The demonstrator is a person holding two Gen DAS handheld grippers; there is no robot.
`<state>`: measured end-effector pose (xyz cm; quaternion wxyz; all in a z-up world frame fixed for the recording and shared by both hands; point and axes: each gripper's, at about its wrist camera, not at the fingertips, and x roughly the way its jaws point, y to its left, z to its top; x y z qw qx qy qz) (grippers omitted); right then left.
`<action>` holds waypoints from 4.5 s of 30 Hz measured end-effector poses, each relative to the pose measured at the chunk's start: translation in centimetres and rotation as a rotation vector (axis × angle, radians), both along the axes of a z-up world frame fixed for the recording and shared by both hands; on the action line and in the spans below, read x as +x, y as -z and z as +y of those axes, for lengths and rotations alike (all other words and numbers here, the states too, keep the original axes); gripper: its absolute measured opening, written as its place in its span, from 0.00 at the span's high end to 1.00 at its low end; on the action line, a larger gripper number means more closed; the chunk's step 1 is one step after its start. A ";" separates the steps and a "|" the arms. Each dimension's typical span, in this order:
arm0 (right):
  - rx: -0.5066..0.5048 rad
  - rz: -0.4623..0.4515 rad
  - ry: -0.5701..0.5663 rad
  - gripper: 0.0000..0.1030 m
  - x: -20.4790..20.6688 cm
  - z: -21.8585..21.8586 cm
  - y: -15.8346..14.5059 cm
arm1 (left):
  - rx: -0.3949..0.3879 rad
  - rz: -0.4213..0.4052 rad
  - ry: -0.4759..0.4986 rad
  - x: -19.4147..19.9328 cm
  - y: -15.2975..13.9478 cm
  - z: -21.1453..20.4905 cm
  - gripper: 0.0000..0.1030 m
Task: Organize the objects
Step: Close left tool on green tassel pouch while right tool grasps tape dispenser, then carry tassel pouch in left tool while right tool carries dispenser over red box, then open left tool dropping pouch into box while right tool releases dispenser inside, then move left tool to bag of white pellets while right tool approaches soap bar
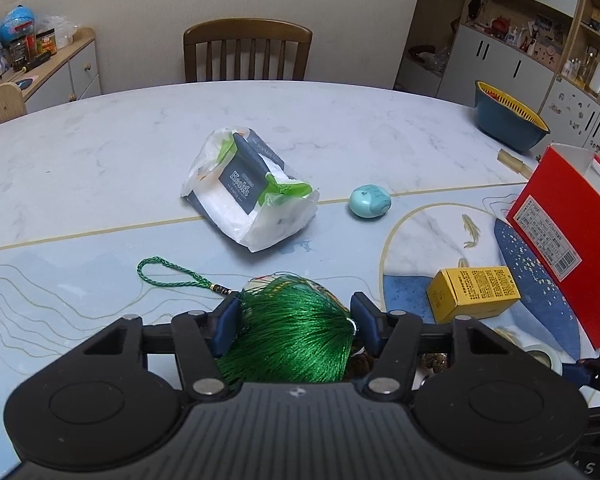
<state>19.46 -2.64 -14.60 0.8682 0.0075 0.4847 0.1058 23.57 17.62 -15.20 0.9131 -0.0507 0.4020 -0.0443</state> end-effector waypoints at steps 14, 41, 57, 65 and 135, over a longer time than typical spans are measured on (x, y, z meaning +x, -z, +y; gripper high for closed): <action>0.080 -0.039 -0.010 0.86 -1.2 -2.0 -1.5 | -0.039 -0.021 -0.021 -0.7 -2.3 1.0 0.49; 0.161 -0.223 -0.017 0.86 0.9 -19.5 -13.9 | -0.109 -0.113 0.143 -1.2 -18.2 -13.3 0.49; 0.144 -0.225 0.078 0.86 8.0 -32.5 -12.8 | -0.078 -0.044 0.295 5.6 -15.2 -32.2 0.49; 0.166 -0.152 0.090 0.86 11.5 -35.2 -9.4 | -0.029 0.029 0.324 9.0 -11.3 -38.1 0.49; 0.141 -0.198 -0.110 0.56 5.0 -29.7 -12.6 | -0.062 -0.035 0.250 2.2 -13.1 -28.4 0.40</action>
